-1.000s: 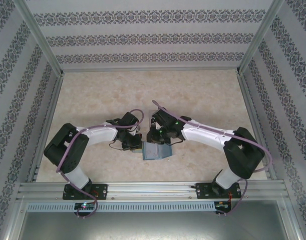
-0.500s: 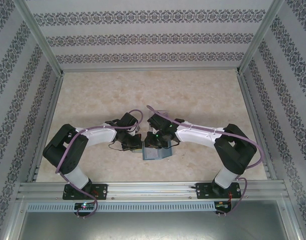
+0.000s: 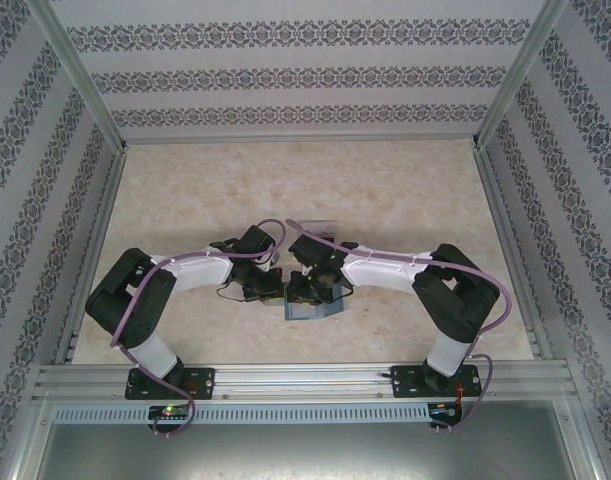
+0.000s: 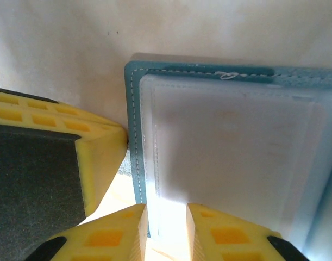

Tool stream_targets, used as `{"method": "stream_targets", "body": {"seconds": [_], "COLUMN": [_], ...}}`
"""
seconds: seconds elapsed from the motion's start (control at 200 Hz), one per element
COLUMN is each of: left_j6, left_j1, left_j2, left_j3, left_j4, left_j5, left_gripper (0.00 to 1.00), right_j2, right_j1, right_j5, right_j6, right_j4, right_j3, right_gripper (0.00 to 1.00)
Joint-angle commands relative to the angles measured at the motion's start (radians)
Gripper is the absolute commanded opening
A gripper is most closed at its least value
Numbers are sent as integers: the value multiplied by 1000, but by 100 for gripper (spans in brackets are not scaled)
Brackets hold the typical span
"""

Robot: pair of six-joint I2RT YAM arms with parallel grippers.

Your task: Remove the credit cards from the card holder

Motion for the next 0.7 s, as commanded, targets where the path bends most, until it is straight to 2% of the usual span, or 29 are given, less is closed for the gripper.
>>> {"method": "stream_targets", "body": {"seconds": [0.0, 0.315, 0.43, 0.699], "left_j6": [6, 7, 10, 9], "left_j1": [2, 2, 2, 2], "left_j2": [7, 15, 16, 19], "left_j3": [-31, -27, -25, -23], "left_j4": [-36, -33, -37, -35], "left_j5": [0, 5, 4, 7], "left_gripper": [0, 0, 0, 0], "right_j2": [21, 26, 23, 34], "right_j1": [12, 13, 17, 32], "right_j5": [48, 127, 165, 234], "right_j6": [-3, -36, -49, -75], "right_j4": [-42, -166, -209, -304], "right_j3": [20, 57, 72, 125], "right_gripper": [29, 35, 41, 48]}}
